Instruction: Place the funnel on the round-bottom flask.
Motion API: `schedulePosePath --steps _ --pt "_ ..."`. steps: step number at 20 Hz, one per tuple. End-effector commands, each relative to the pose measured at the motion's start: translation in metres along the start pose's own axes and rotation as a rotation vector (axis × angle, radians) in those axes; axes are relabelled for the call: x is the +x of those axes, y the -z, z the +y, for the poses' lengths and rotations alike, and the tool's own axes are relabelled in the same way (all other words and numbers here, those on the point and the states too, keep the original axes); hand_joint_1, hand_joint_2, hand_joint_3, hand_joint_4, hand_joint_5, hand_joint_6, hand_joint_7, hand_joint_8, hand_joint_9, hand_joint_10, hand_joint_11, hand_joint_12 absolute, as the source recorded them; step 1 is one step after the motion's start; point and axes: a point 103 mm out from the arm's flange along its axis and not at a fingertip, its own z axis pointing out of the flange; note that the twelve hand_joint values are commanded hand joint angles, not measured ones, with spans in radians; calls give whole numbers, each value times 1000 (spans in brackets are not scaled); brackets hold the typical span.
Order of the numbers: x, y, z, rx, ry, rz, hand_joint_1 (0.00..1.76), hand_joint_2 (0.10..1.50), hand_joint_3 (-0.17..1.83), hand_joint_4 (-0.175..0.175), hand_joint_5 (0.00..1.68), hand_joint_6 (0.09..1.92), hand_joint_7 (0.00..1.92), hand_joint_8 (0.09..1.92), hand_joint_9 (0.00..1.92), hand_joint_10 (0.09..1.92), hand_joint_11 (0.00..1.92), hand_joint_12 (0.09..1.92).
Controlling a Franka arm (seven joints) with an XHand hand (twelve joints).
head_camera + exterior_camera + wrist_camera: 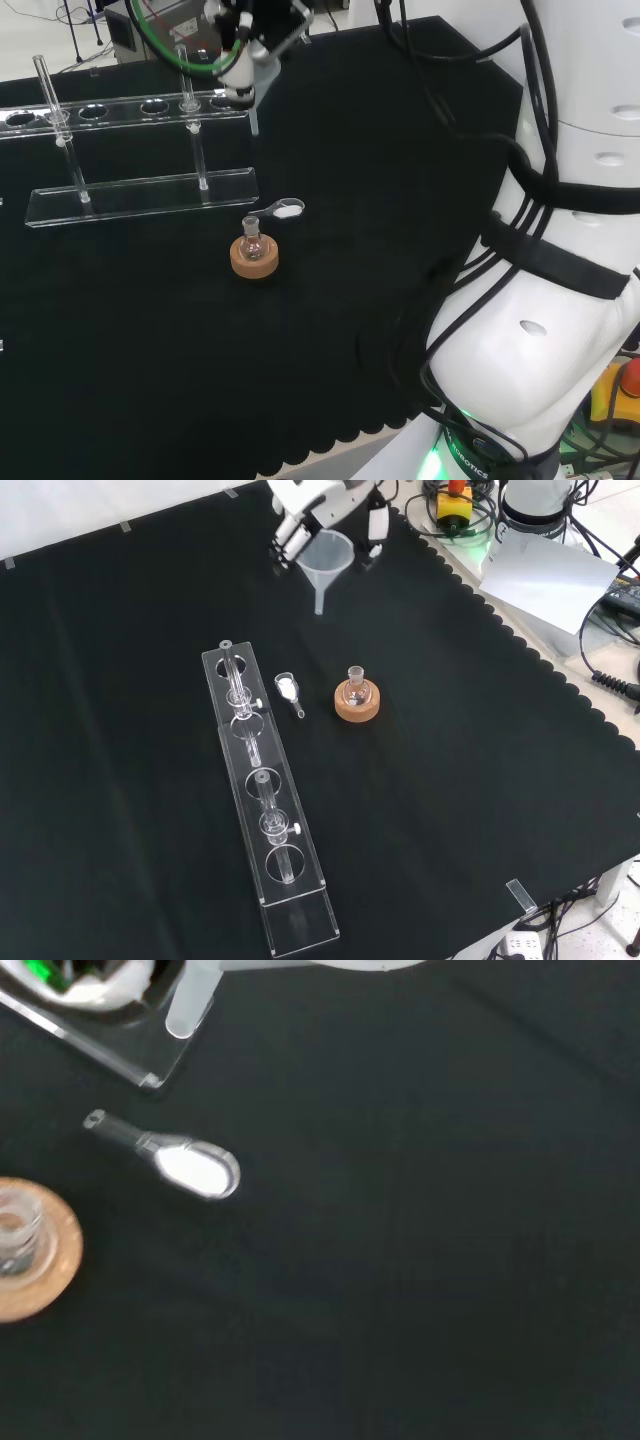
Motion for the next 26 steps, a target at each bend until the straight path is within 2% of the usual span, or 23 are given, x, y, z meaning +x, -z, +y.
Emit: schedulePosePath --steps 1,6,15,26 --pt "34 -45 8 47 41 65 928 672 738 47 846 694 925 496 1290 145 1013 1033" --pt "37 -64 14 80 43 66 928 672 739 43 846 696 925 497 1295 143 1020 1030" --pt "50 -68 15 86 52 49 926 672 741 41 845 698 926 498 1300 137 1026 1022" --pt "67 -72 27 97 85 35 929 673 741 34 844 699 926 501 1307 130 1032 1010"
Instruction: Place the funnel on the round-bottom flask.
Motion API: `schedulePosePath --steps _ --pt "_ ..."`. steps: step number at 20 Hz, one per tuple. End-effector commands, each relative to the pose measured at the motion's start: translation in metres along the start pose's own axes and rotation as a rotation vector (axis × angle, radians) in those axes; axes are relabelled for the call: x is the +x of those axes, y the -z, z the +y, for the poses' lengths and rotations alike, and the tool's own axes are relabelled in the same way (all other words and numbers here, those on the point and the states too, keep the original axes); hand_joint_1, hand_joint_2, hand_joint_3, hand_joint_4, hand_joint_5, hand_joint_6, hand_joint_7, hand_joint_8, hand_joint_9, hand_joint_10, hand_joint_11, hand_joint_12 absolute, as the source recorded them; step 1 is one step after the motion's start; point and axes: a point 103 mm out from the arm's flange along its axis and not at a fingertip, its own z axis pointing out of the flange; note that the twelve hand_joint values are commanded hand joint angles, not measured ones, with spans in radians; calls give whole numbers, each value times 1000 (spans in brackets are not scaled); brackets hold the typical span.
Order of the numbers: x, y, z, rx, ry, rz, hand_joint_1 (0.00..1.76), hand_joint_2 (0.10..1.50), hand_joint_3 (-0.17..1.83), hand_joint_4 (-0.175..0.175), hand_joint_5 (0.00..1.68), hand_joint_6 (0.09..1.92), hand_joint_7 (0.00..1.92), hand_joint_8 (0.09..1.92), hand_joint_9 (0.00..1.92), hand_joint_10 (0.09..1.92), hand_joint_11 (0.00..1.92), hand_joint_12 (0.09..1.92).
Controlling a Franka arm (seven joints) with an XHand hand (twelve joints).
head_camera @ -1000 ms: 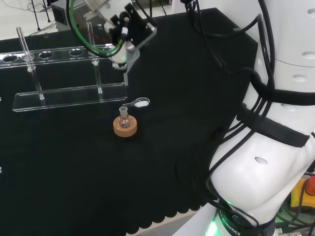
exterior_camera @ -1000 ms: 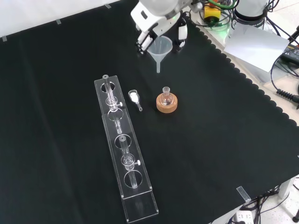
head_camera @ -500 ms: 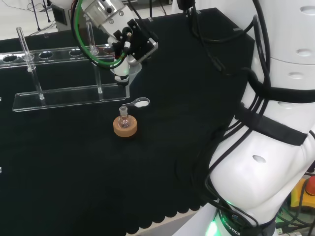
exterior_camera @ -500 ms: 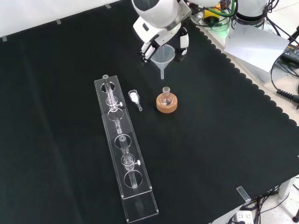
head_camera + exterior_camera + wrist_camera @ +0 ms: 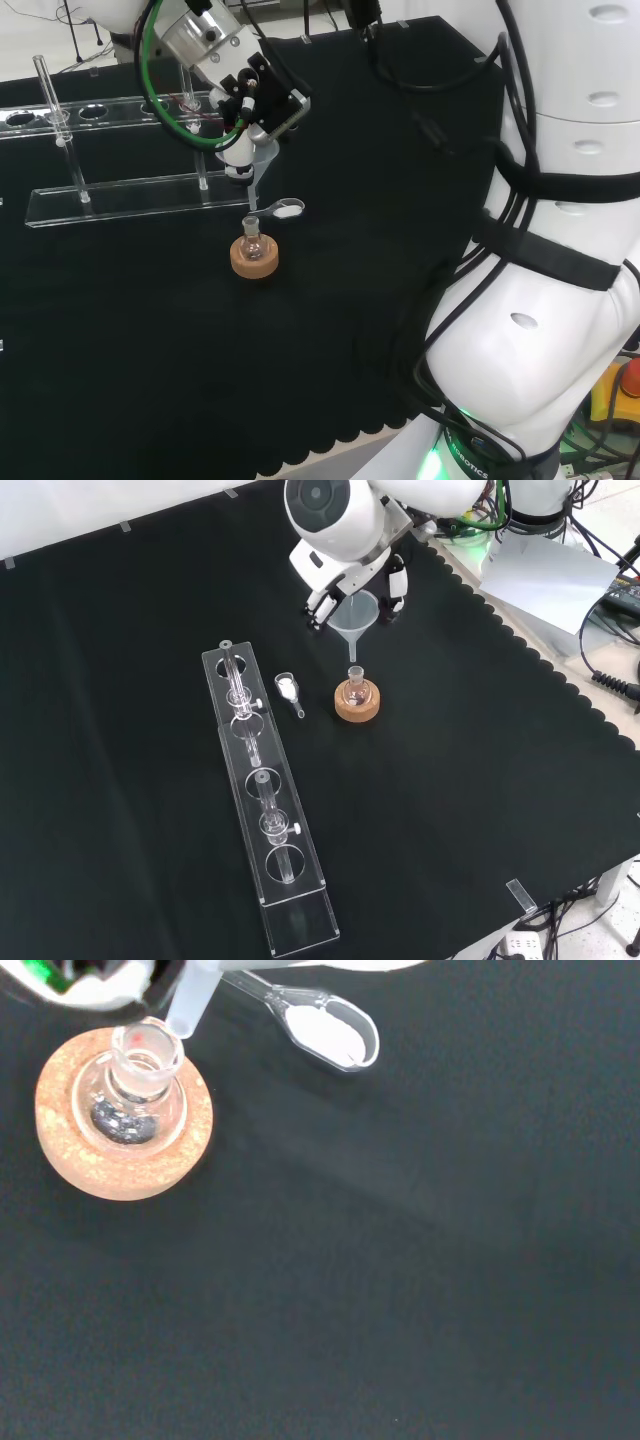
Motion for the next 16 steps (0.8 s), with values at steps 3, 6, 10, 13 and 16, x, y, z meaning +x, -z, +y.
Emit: schedulePosePath --steps 3,6,10,13,16 --pt "4 -4 8 7 15 -7 929 673 741 33 844 699 926 502 1309 128 1033 1007" --pt "5 -6 11 11 18 -7 929 673 741 32 844 699 926 502 1311 126 1035 1004" --pt "6 -8 12 16 19 -5 930 674 741 29 844 699 926 503 1314 123 1039 1000" --pt "6 -10 13 20 22 1 930 674 740 28 844 700 926 504 1316 121 1041 997" --pt "6 -11 14 19 22 5 930 675 740 27 844 700 926 505 1318 119 1043 994"
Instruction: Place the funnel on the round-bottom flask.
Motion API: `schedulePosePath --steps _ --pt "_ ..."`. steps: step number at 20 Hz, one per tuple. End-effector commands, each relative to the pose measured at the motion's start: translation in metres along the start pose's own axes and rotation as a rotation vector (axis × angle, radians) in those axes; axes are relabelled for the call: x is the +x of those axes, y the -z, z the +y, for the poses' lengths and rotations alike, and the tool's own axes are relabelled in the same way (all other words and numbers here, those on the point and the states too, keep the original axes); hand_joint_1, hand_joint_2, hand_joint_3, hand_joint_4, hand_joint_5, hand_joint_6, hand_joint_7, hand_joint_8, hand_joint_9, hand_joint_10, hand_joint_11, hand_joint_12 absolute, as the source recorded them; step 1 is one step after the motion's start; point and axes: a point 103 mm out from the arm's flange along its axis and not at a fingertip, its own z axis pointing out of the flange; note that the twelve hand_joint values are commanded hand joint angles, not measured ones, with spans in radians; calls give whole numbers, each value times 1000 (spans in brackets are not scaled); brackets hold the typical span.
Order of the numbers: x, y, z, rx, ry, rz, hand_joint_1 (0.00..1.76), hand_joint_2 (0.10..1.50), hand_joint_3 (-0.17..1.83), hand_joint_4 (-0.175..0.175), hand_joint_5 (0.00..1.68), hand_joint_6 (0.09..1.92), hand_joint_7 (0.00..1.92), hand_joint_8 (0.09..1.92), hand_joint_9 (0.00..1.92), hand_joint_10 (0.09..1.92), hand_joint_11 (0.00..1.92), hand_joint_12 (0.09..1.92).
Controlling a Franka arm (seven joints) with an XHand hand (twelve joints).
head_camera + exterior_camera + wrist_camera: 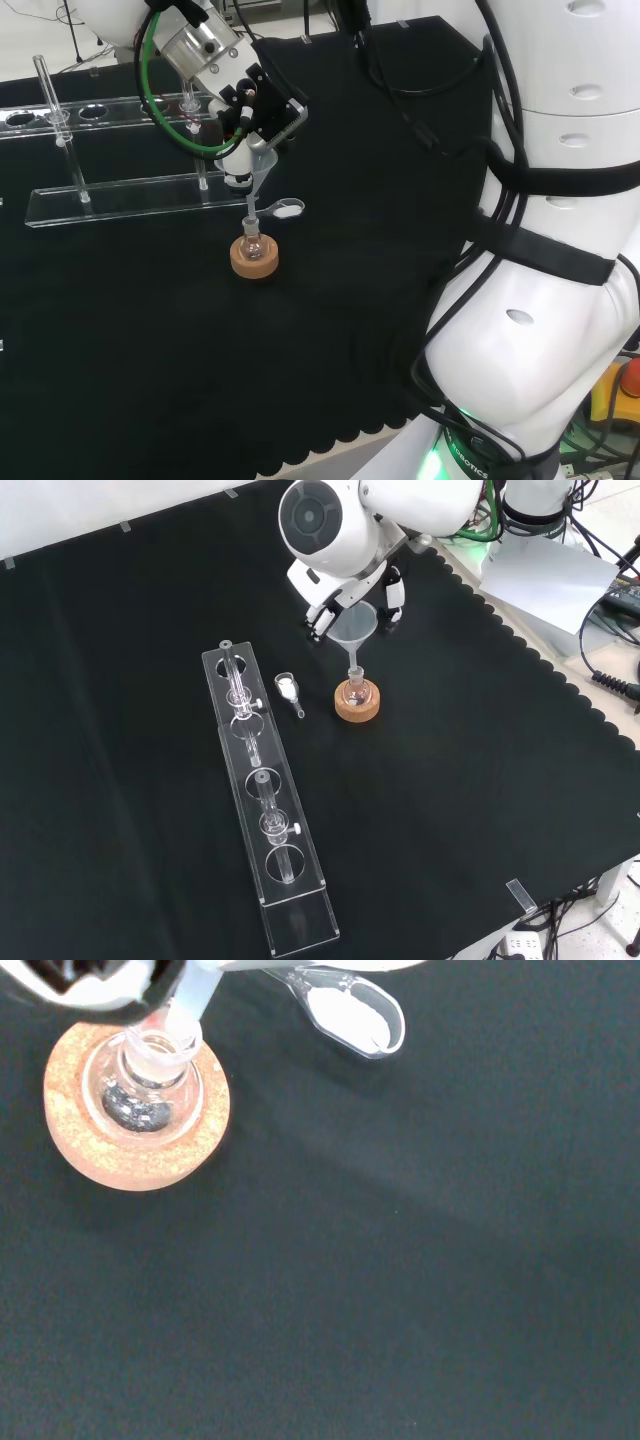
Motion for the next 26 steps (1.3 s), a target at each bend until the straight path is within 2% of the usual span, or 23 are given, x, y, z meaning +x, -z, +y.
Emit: schedulePosePath --steps 1,26 --pt "0 -3 1 1 1 6 930 675 740 26 843 700 926 505 1318 118 1044 993" --pt "2 -11 11 17 20 20 931 678 738 20 843 699 925 511 1329 100 1053 979"
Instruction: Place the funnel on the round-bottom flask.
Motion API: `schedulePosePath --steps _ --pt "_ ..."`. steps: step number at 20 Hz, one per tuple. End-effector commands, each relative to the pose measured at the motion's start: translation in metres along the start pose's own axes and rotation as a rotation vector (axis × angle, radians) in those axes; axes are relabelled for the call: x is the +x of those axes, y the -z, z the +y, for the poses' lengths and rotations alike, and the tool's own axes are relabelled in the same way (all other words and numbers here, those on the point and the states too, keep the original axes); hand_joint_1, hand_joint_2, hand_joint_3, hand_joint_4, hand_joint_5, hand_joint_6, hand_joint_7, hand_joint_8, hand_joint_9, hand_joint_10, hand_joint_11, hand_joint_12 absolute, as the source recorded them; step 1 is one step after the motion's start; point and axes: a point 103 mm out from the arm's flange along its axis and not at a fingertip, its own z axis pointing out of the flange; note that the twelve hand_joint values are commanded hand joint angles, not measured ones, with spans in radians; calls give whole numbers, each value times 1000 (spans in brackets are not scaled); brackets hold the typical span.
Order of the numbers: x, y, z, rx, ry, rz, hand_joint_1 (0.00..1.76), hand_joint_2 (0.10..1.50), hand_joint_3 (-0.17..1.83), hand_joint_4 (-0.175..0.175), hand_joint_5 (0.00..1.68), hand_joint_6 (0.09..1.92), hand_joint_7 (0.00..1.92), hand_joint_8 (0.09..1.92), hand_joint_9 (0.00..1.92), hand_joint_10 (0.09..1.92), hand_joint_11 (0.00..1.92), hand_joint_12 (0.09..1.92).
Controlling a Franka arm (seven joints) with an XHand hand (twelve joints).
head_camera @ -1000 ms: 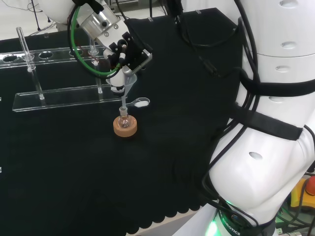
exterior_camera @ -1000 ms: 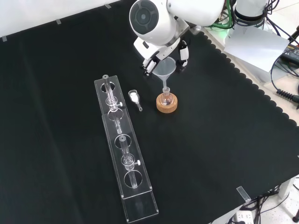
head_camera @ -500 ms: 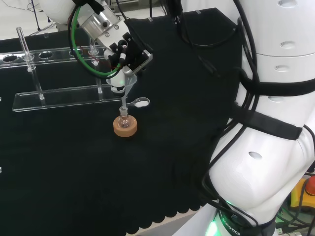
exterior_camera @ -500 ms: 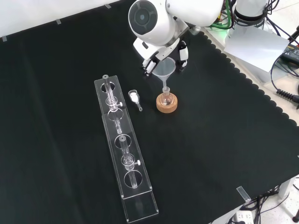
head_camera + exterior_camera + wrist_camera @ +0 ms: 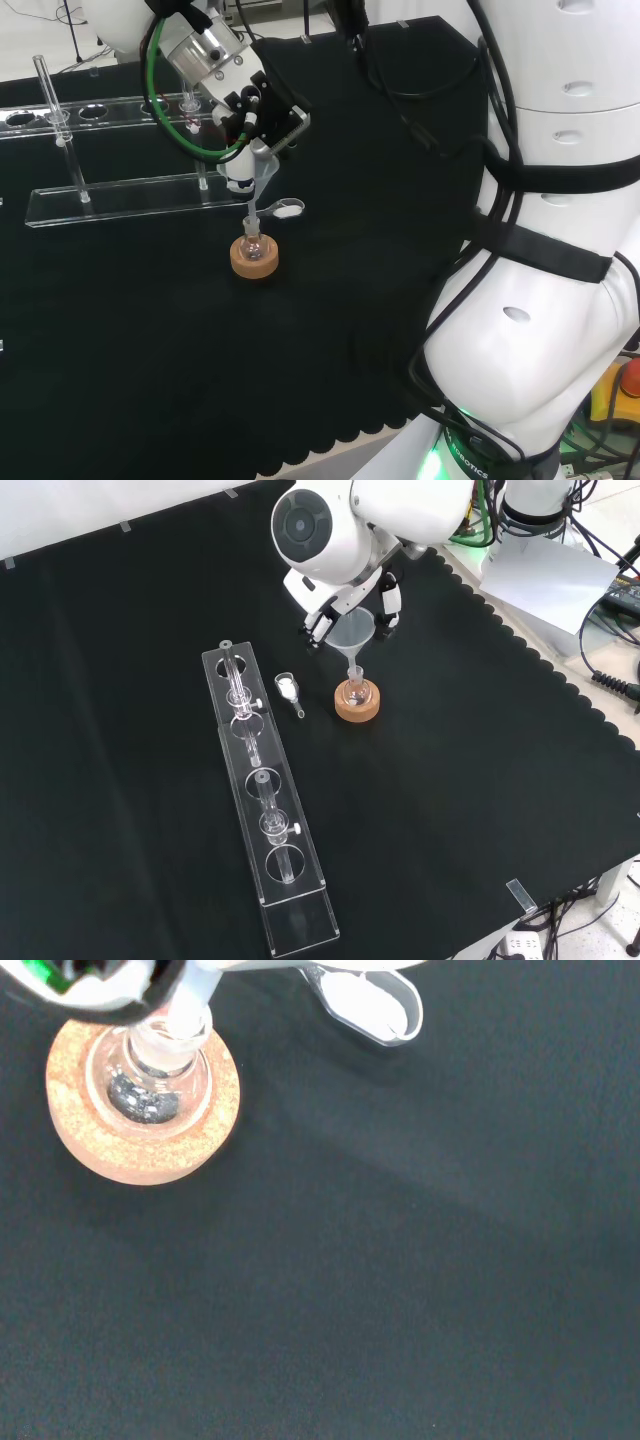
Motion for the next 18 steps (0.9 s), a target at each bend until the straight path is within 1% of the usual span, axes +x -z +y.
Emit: schedulePosePath --steps 1,3,6,7,8,13,18 --pt "3 1 0 4 6 2 931 678 738 20 843 699 925 511 1329 100 1054 978" --pt "4 2 0 -1 19 -1 931 678 738 20 843 699 925 512 1330 98 1054 978" --pt "5 2 -2 -11 23 -38 931 679 738 19 843 698 925 512 1330 96 1054 977" --pt "5 3 -3 -15 50 -38 931 679 738 19 843 698 925 512 1331 96 1055 977" --pt "4 2 -3 -18 54 -38 930 679 738 19 843 698 925 512 1331 95 1055 976" --pt "5 2 -2 -7 38 -46 930 679 737 18 843 698 925 513 1332 91 1055 975" --pt "4 0 -2 -6 35 -45 930 679 738 18 842 698 924 513 1332 88 1055 975"
